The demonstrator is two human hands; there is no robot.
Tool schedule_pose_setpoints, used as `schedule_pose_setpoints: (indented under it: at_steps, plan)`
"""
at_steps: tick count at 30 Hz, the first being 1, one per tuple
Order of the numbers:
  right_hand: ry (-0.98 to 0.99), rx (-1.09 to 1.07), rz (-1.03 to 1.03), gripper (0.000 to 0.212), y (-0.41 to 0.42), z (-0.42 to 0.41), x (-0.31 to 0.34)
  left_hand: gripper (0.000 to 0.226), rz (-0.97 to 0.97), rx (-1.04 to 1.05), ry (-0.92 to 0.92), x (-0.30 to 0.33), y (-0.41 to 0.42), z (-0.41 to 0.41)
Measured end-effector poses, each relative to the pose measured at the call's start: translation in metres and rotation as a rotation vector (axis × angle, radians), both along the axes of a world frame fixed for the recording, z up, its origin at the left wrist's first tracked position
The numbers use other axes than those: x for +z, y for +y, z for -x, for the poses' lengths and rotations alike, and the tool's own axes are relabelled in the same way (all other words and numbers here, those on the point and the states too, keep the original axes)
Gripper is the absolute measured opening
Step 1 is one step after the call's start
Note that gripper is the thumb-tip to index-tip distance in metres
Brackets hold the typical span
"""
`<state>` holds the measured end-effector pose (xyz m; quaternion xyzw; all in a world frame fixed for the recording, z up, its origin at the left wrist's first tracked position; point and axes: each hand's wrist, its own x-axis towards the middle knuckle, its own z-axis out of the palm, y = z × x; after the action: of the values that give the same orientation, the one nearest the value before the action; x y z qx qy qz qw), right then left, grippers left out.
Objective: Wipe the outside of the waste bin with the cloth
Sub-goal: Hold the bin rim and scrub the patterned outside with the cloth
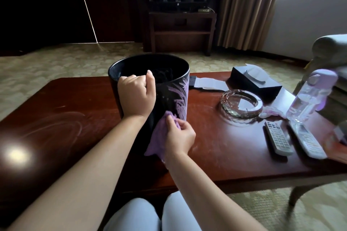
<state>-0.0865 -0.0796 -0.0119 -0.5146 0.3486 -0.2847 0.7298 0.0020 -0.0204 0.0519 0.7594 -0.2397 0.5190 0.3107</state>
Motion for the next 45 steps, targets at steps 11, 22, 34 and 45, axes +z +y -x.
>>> schedule_pose_setpoints:
  at_steps: [11,22,34,45]
  plan:
    - [-0.020,-0.027,-0.026,0.017,0.008,0.005,0.003,0.058,0.117,-0.282,0.232,0.016,0.017,0.015]
    - [-0.107,-0.066,0.107,0.019,0.017,-0.004,0.041,0.045,0.277,-0.564,0.586,0.035,0.034,0.002]
    - [-0.025,-0.060,0.234,0.017,0.028,-0.010,0.038,0.045,0.285,-0.567,0.635,0.035,0.033,0.005]
    - [-0.033,-0.074,0.105,0.016,0.032,-0.004,0.044,0.038,0.368,-0.581,0.639,0.042,0.049,0.000]
